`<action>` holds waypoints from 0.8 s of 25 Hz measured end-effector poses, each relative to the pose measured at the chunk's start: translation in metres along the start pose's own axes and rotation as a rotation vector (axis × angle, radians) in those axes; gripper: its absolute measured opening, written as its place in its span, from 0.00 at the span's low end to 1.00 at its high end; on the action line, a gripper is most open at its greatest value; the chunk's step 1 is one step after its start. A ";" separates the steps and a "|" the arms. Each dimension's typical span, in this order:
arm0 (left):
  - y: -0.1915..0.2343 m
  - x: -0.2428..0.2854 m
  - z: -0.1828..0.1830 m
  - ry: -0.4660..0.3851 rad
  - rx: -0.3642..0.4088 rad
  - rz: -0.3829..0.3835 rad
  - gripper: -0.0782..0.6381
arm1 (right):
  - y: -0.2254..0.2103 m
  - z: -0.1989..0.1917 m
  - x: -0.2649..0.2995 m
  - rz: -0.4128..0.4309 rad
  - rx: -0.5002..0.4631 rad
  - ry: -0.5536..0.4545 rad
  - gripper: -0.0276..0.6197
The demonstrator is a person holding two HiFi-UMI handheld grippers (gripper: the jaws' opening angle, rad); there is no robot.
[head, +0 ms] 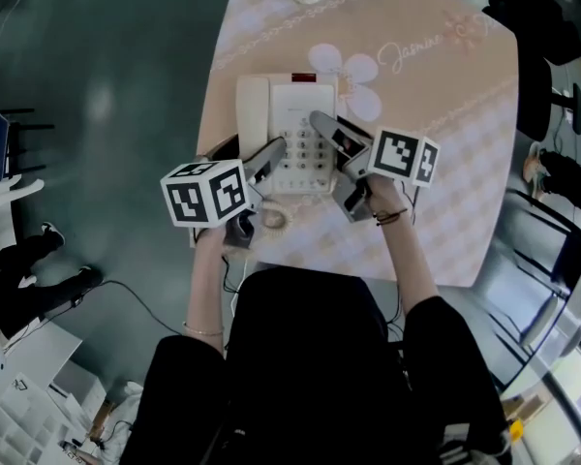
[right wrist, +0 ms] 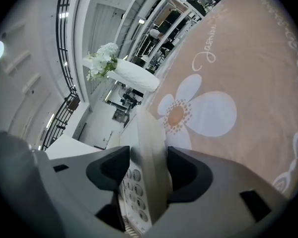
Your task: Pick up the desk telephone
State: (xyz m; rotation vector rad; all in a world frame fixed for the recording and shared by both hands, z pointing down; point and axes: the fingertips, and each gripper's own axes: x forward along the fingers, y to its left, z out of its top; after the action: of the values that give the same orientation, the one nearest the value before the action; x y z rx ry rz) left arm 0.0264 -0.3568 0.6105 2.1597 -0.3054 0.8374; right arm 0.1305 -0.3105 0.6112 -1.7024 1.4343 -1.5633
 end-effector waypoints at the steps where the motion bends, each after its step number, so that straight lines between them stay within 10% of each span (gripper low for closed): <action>1: 0.000 0.000 0.000 -0.003 0.000 -0.001 0.56 | 0.000 0.000 0.000 0.000 0.000 0.000 0.37; 20: -0.004 -0.004 0.001 -0.074 -0.069 0.039 0.56 | 0.005 0.006 -0.006 -0.022 -0.042 -0.049 0.37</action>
State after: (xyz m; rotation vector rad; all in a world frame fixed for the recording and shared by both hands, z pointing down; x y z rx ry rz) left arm 0.0253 -0.3552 0.6050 2.1296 -0.4095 0.7589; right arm 0.1348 -0.3095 0.6024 -1.7741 1.4387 -1.5024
